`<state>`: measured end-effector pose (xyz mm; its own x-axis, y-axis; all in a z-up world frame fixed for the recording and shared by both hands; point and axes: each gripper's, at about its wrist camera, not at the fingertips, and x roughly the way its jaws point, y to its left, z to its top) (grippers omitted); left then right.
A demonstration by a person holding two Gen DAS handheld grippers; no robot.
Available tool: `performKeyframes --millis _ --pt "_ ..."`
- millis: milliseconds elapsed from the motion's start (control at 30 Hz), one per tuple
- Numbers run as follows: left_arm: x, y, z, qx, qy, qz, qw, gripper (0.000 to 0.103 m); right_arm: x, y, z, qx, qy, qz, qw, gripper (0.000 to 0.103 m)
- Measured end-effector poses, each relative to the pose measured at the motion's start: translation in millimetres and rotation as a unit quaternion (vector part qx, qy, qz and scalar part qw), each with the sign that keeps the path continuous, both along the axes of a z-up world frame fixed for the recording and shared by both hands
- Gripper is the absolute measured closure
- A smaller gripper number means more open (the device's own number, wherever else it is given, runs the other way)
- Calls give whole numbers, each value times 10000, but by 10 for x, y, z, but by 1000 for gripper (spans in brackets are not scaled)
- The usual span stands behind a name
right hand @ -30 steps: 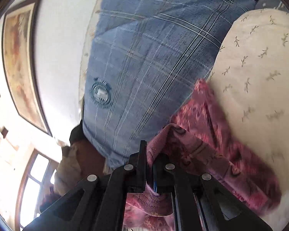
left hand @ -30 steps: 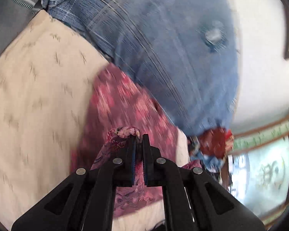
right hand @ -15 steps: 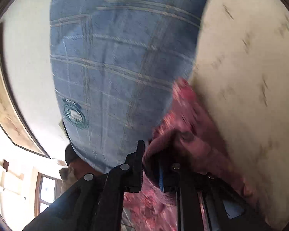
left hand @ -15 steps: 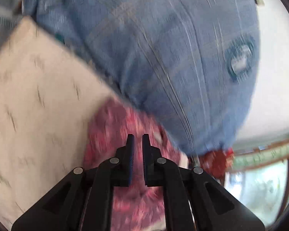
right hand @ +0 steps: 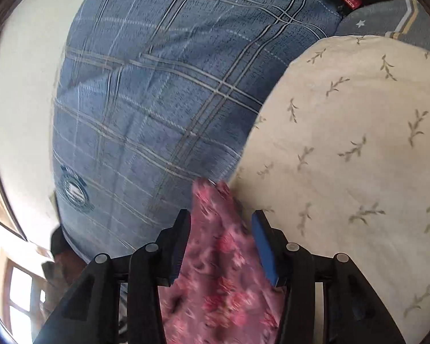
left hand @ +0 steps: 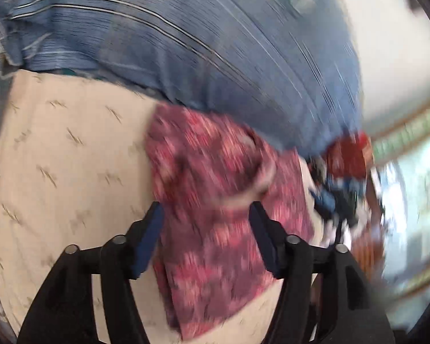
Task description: Fold small clothes
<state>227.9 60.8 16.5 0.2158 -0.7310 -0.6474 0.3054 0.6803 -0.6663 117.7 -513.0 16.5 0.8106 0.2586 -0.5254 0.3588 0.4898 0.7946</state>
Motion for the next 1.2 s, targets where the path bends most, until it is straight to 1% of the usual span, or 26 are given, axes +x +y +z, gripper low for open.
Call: performKeyframes --millis 33,100,200,267,300,333,400,433,467,500,533,567,600,633,667,700,767,800,867,933,1000,1033,1100,1133,1167,1200 --pt "-60 -67 -21 -21 24 -205 9998 41 -19 28 0 -51 26 82 10000 56" --pt "-53 -229 -1 -27 90 -338 9994 41 -3 125 -27 -67 72 204 9997 55" --pt "203 -599 37 22 284 -348 9990 43 68 245 -107 52 105 250 9996 55" --pt "433 -749 63 132 387 -214 9989 64 108 313 -156 183 59 269 9995 55" --pt "614 -840 83 214 470 -53 9987 82 119 339 -164 180 63 299 9994 55" --pt "744 -844 111 217 548 150 9981 87 131 365 -161 146 77 337 9993 55" --pt "975 -682 203 12 659 830 9944 86 129 382 -131 19 86 408 9991 55" --pt "1068 -544 256 -114 683 1203 9903 86 138 388 -100 -56 88 433 9990 55" --pt "1119 -468 273 -173 686 1415 9874 86 134 384 -74 -161 92 458 9988 55" --pt "1151 -369 288 -187 693 1510 9859 80 124 361 -48 -311 117 472 9983 55" --pt "1146 -283 288 -110 693 1519 9859 71 127 346 -34 -412 149 465 9980 55" --pt "1116 -216 277 -4 649 1520 9863 65 128 316 -28 -511 196 442 9975 54" --pt "1049 -168 255 134 559 1479 9873 52 135 290 -32 -562 229 427 9972 53" --pt "953 -124 200 289 498 1387 9887 43 145 249 -43 -603 267 413 9970 53" --pt "850 -98 128 351 470 1232 9906 42 178 218 -52 -658 319 394 9965 52" --pt "782 -91 62 331 483 1045 9928 42 221 198 -57 -724 378 383 9959 52" --pt "620 -104 -59 187 504 654 9964 42 335 189 -65 -848 461 408 9945 51" --pt "598 -113 -88 124 481 533 9973 41 395 187 -66 -899 497 439 9937 50" --pt "516 -186 -99 118 328 258 9991 41 548 201 -65 -1058 606 534 9911 47" --pt "472 -254 -69 234 82 68 9997 30 702 243 -63 -1251 686 644 9877 47" --pt "450 -341 -14 419 -159 -57 9990 25 852 322 -77 -1375 742 907 9835 45" --pt "447 -382 -3 562 -258 -84 9980 25 925 375 -94 -1460 822 1052 9802 45" --pt "451 -432 9 905 -451 -135 9948 25 1058 504 -105 -1862 999 1279 9690 45" --pt "476 -495 -7 1179 -567 -73 9914 25 1094 545 -103 -2074 1082 1300 9635 46" --pt "501 -533 -19 1370 -657 5 9884 25 1132 584 -103 -2296 1172 1278 9577 51" --pt "521 -576 -41 1524 -727 77 9856 44 1148 597 -99 -2343 1161 1277 9567 57"
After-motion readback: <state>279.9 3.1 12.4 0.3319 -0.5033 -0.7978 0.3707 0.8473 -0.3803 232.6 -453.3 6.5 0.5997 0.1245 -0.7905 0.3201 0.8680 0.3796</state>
